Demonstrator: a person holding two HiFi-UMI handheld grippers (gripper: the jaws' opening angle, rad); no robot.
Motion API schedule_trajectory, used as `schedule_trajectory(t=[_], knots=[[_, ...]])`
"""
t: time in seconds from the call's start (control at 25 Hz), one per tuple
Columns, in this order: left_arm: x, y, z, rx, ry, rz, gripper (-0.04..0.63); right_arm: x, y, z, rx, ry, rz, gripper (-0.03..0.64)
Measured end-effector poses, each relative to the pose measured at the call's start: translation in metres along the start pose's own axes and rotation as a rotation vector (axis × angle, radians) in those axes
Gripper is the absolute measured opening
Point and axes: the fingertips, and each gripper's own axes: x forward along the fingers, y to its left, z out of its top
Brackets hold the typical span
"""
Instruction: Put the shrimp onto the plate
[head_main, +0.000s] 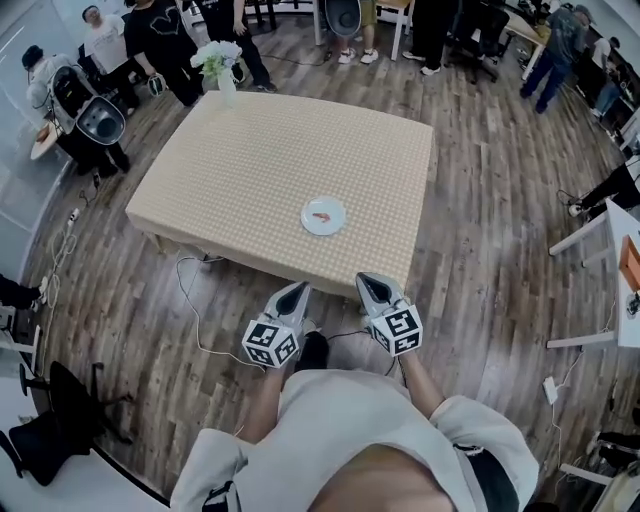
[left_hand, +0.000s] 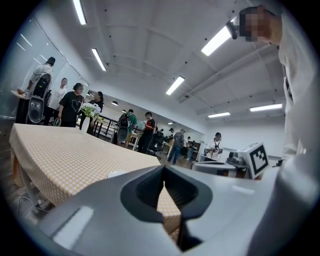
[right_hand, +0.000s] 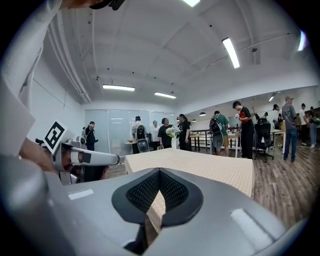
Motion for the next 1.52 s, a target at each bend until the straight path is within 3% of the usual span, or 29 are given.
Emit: schedule_trajectory(t=[0.52,1.0,1.52], knots=[[-0.052,-0.081,-0.028,0.036,-0.001,-0.011,0.009,-0.092,0.044,-0.019,-0.027,-0.020,0.022,-0.003],[-0.066,-0.098,-0.039,0.042,-0.013,0.005,0.009,-0.102,0.062,-0.017,-0.051,-0.044,0.058,-0.003],[-0.057,-0.107,-0.043,0.039,-0.002,-0.017,0.009,-0.109,0.055,-0.024,-0.046,-0.029,0.041,-0.003]])
